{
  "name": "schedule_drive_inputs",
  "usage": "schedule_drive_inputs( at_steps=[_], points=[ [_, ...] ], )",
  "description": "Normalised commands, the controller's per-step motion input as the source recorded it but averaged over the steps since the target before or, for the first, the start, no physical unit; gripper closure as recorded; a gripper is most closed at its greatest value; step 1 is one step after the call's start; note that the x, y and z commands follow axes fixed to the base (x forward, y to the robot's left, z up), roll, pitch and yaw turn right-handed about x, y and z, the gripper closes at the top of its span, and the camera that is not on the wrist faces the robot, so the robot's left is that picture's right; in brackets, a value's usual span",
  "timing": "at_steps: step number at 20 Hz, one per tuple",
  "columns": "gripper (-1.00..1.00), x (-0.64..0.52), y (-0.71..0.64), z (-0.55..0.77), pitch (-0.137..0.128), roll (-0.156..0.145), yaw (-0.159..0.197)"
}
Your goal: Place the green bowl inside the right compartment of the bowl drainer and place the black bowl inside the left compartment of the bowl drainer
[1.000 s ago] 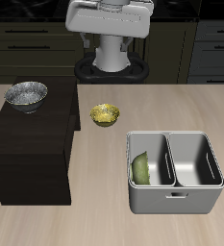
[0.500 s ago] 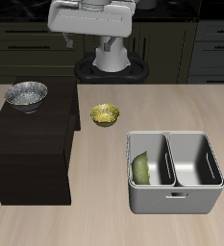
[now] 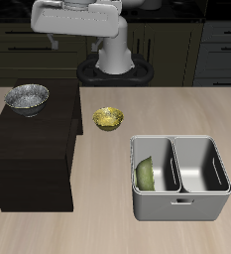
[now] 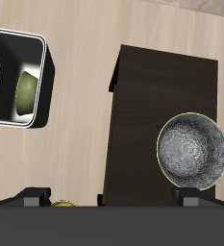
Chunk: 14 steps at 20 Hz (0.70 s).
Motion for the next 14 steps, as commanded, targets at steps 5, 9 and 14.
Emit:
schedule_drive_inputs(
  at_steps=[5, 9, 14],
  points=[
    [-1.00, 0.07, -0.38, 0.04, -0.009, -0.023, -0.009],
    [-1.00, 0.09, -0.36, -0.07, -0.002, -0.030, 0.001],
    [-1.00, 0.14, -0.33, -0.04, 0.009, -0.043, -0.005]
  ],
)
